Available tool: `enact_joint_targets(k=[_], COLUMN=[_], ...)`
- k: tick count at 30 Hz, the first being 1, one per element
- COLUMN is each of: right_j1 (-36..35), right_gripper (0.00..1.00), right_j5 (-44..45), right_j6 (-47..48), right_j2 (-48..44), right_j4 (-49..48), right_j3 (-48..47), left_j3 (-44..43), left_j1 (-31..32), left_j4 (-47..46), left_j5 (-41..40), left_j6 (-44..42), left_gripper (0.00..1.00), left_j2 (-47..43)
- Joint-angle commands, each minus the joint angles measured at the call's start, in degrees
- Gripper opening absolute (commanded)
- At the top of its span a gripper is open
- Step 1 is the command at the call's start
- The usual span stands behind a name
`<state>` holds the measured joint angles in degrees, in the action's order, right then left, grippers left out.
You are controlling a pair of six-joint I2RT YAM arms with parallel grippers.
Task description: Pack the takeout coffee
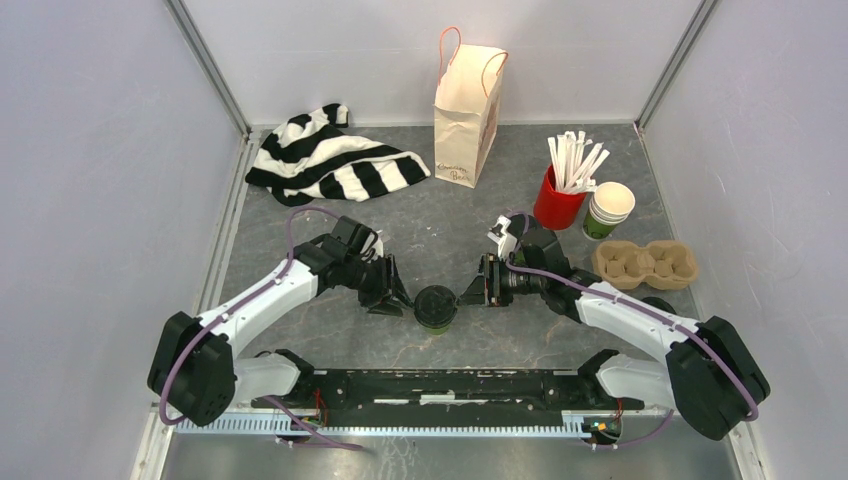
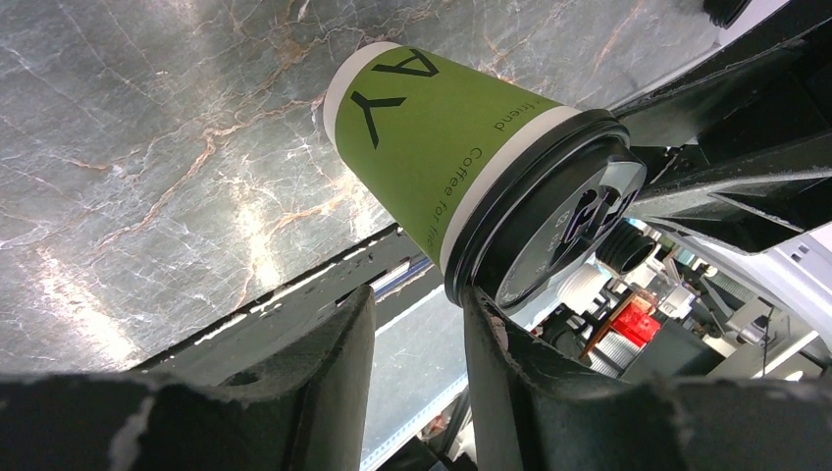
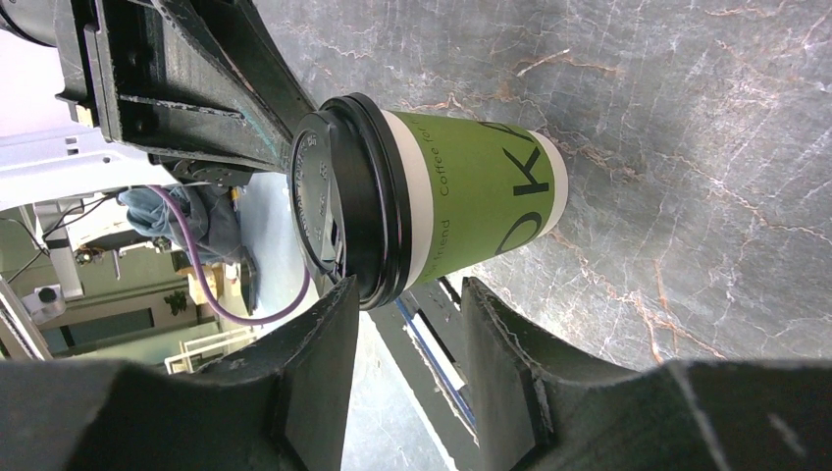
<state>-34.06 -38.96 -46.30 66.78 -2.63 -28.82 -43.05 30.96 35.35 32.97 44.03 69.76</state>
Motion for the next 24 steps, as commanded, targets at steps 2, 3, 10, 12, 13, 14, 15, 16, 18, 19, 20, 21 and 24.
enact_joint_targets(k=[2, 3, 10, 12, 13, 14, 15, 16, 18, 19, 20, 21, 24], right_j1=[-0.01, -0.05, -1.31, -2.43, -2.84, -3.37, -3.71, -3.98, -4.12, -4.12, -4.14, -4.14, -4.2], right_gripper=[0.47, 0.47, 0.45, 0.45, 0.45, 0.45, 0.45, 0.45, 0.44, 0.44, 0.44, 0.44, 0.43], right_j5=[-0.06, 0.0, 0.96, 2.58, 3.32, 4.39, 5.19, 5.98, 7.36, 8.37, 9.49, 10.68, 14.44], right_j6=[-0.44, -0.52, -0.51, 0.82, 1.54, 2.51, 3.14, 3.65, 4.54, 5.32, 6.14, 6.87, 8.95], right_j2=[0.84, 0.97, 3.15, 4.15, 4.54, 4.77, 5.0, 5.09, 5.07, 4.92, 4.64, 4.43, 4.23], right_j4=[-3.14, -3.44, -4.3, -2.26, -1.12, 0.35, 1.54, 2.25, 3.8, 5.2, 6.38, 7.4, 9.56], right_j3=[-0.07, 0.15, -0.13, -1.13, -1.55, -2.06, -2.36, -2.47, -2.32, -2.3, -2.31, -2.27, -1.42], left_j3=[0.33, 0.29, 0.22, 0.23, 0.24, 0.3, 0.36, 0.42, 0.63, 0.8, 0.97, 1.21, 2.44], left_j1=[-0.2, -0.2, -0.2, -0.19, -0.17, -0.13, -0.18, -0.12, -0.11, -0.11, -0.1, -0.11, -0.07], left_j4=[-0.72, -0.58, -0.31, -0.08, 0.13, 0.27, 0.52, 0.83, 1.94, 2.64, 3.33, 4.26, 5.74], left_j5=[-0.99, -0.98, -1.19, -1.33, -1.4, -1.5, -1.63, -1.93, -3.11, -4.05, -5.52, -6.72, -10.85], left_j6=[-2.87, -2.97, -3.31, -3.64, -3.74, -3.92, -4.07, -4.23, -4.85, -5.17, -5.45, -5.67, -6.05], left_gripper=[0.45, 0.45, 0.45, 0.45, 0.45, 0.46, 0.46, 0.46, 0.45, 0.45, 0.45, 0.45, 0.44], left_j2=[0.91, 0.97, 1.88, 2.45, 2.75, 3.08, 3.37, 3.57, 4.03, 4.19, 4.21, 4.21, 3.97])
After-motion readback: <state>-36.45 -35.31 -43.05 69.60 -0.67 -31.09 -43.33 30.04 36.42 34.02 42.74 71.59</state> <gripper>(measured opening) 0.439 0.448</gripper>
